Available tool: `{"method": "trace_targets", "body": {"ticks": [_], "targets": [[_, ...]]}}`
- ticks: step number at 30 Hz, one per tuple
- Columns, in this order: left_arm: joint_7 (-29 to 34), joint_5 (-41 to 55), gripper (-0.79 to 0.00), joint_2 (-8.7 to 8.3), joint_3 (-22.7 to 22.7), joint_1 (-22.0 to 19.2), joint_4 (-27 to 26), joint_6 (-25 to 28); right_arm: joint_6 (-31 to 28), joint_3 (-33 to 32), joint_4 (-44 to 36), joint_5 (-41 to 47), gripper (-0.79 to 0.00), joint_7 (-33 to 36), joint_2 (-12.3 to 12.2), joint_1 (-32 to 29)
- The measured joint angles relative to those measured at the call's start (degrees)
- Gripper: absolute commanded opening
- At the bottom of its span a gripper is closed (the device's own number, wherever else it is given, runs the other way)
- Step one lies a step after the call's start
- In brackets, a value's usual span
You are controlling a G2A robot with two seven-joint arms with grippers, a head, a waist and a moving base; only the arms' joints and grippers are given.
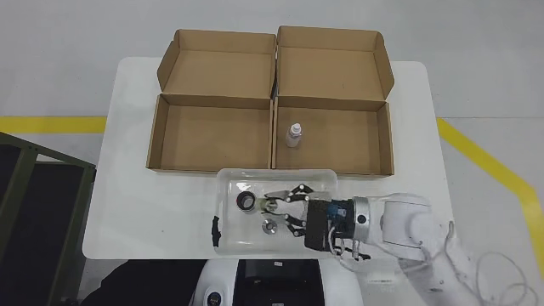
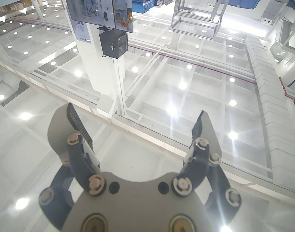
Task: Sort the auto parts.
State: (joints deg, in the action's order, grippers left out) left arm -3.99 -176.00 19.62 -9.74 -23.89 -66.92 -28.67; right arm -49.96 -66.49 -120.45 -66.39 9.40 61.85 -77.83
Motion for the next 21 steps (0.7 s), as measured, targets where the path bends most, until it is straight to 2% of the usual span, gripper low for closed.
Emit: {"method": "trace_targets", "body": {"ticks": [9, 15, 21], "targets": [[0.0, 0.0, 0.0, 0.0, 0.0, 0.0, 0.0, 0.0, -0.11, -5.09, -1.6, 11.15, -0.785, -6.83, -0.25, 0.79], [0.0, 0.0, 0.0, 0.0, 0.0, 0.0, 0.0, 0.0, 0.5, -9.37, -2.47, 17.99, -0.785, -9.33, -0.52, 0.42], [0.0, 0.0, 0.0, 0.0, 0.0, 0.0, 0.0, 0.0, 1.87, -10.79, -1.83, 23.64, -0.785, -10.73, -0.45, 1.07]]}}
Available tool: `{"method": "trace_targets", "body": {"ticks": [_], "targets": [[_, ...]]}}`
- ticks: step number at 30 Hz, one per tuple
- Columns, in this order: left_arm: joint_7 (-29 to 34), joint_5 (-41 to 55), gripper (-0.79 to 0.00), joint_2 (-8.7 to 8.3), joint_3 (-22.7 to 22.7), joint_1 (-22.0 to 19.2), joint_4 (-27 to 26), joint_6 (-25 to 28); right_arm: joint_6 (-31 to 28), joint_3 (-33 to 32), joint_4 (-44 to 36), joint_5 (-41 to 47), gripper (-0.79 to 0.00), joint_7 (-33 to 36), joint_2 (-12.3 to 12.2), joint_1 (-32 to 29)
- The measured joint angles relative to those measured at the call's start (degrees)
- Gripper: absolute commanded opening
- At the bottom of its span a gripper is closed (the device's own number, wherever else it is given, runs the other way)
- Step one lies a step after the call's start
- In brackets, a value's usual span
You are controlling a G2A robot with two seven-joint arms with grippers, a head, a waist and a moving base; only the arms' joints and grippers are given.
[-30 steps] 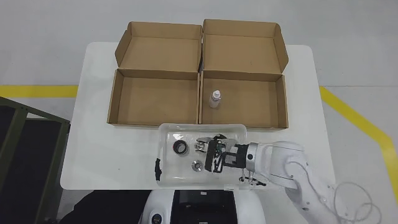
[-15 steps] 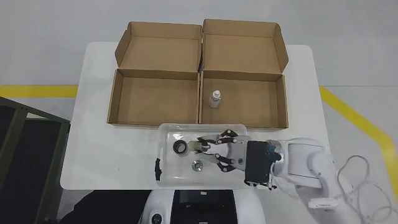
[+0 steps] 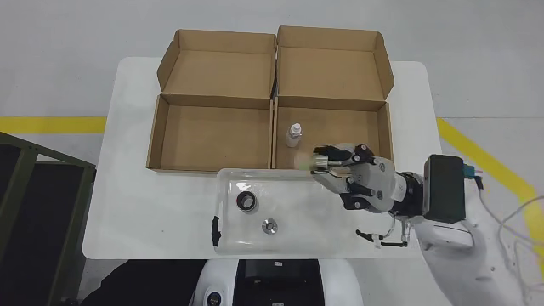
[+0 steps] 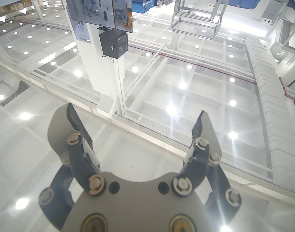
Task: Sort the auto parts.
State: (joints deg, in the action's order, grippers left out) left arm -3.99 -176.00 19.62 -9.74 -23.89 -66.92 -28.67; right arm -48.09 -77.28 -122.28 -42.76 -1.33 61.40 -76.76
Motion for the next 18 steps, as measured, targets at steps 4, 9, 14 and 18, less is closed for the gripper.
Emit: {"method": "trace_targets", "body": {"ticks": [4, 9, 14, 18], "targets": [[0.0, 0.0, 0.0, 0.0, 0.0, 0.0, 0.0, 0.0, 0.68, -0.96, -0.03, 1.51, -0.785, -0.33, 0.01, -0.15], [0.0, 0.0, 0.0, 0.0, 0.0, 0.0, 0.0, 0.0, 1.51, -1.04, 0.5, 1.44, -0.785, -2.79, 0.3, -0.21], [0.0, 0.0, 0.0, 0.0, 0.0, 0.0, 0.0, 0.0, 1.72, -1.09, 1.15, -0.53, -0.785, -5.37, 0.59, 0.03], [0.0, 0.0, 0.0, 0.0, 0.0, 0.0, 0.0, 0.0, 2.08, -1.55, 1.33, -3.56, -0.785, -4.74, 0.64, 0.23]]}}
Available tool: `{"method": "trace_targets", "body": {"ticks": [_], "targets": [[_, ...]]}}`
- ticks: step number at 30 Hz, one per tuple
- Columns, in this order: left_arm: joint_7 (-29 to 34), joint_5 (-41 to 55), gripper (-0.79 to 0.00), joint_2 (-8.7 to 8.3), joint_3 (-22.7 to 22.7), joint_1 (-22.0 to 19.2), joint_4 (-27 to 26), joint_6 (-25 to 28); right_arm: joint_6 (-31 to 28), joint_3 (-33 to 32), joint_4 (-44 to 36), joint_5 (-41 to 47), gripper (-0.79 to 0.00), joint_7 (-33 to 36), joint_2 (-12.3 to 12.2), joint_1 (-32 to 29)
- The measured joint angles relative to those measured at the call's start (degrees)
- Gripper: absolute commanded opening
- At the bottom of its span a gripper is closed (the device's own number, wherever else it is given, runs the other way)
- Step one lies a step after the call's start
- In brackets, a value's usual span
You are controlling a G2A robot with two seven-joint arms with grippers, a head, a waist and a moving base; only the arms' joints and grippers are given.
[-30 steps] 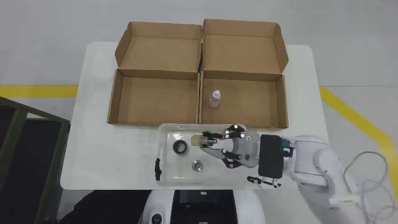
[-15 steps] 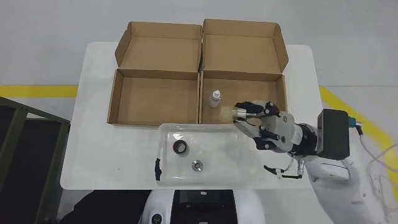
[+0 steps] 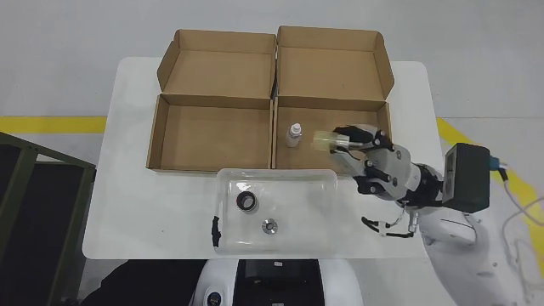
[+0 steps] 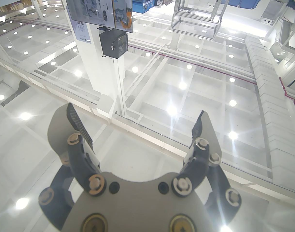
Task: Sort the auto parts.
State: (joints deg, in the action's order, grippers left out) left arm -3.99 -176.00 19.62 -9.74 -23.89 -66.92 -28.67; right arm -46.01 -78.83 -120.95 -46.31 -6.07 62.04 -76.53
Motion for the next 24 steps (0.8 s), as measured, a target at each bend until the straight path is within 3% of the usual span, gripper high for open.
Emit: {"method": "trace_targets", "body": {"ticks": [24], "targets": [[0.0, 0.0, 0.0, 0.0, 0.0, 0.0, 0.0, 0.0, 2.55, 4.9, 5.97, -12.2, -0.785, 9.42, 0.2, 2.52]]}}
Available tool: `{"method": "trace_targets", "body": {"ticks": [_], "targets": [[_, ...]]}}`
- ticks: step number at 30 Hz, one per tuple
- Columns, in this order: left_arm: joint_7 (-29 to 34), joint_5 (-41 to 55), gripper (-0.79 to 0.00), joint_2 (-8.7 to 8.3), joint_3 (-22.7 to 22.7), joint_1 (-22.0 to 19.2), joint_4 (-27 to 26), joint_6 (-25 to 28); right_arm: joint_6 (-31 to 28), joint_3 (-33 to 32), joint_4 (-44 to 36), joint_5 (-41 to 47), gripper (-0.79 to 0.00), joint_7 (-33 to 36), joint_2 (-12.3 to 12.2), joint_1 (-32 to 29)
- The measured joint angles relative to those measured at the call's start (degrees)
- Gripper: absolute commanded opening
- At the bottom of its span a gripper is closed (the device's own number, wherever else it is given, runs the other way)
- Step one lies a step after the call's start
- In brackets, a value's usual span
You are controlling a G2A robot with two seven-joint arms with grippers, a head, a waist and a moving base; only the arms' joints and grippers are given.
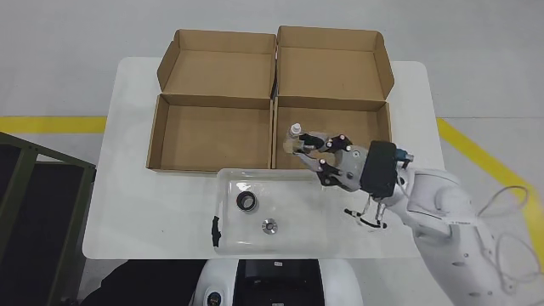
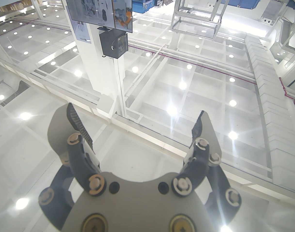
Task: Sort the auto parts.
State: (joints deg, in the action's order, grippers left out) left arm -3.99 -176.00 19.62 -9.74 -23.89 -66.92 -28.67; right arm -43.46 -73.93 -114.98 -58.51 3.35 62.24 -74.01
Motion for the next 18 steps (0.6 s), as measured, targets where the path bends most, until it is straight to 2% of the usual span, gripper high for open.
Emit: {"method": "trace_targets", "body": {"ticks": [10, 18], "targets": [[0.0, 0.0, 0.0, 0.0, 0.0, 0.0, 0.0, 0.0, 2.2, -2.06, 5.31, -1.5, -0.785, 0.77, -0.25, -0.71], [0.0, 0.0, 0.0, 0.0, 0.0, 0.0, 0.0, 0.0, 5.19, -3.16, 11.86, -0.86, -0.785, 6.55, -0.44, 0.51]]}}
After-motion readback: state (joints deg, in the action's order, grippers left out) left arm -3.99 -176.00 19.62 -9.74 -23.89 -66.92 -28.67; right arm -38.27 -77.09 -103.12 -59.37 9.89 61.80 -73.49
